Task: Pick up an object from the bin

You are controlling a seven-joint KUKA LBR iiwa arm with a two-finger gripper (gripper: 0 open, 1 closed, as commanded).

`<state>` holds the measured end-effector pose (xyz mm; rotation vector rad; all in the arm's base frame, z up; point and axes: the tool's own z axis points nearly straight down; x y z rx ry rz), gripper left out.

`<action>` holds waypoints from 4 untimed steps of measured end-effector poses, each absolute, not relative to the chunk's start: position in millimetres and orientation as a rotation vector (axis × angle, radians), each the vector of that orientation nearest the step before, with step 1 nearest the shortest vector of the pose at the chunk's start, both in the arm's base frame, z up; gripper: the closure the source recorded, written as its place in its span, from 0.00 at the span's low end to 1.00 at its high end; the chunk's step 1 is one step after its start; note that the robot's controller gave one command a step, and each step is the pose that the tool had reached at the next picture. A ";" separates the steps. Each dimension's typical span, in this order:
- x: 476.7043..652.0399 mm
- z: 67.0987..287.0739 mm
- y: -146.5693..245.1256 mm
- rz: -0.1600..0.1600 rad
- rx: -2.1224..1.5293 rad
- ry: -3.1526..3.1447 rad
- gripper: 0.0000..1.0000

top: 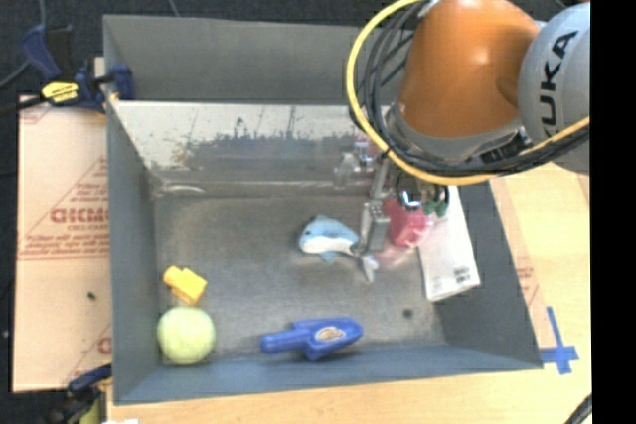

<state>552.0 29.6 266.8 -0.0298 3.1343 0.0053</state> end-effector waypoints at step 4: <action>554.1 143.9 29.2 0.006 0.063 3.131 0.00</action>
Offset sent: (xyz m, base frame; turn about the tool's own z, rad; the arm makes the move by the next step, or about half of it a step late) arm 0.0052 0.0213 -0.0620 0.1176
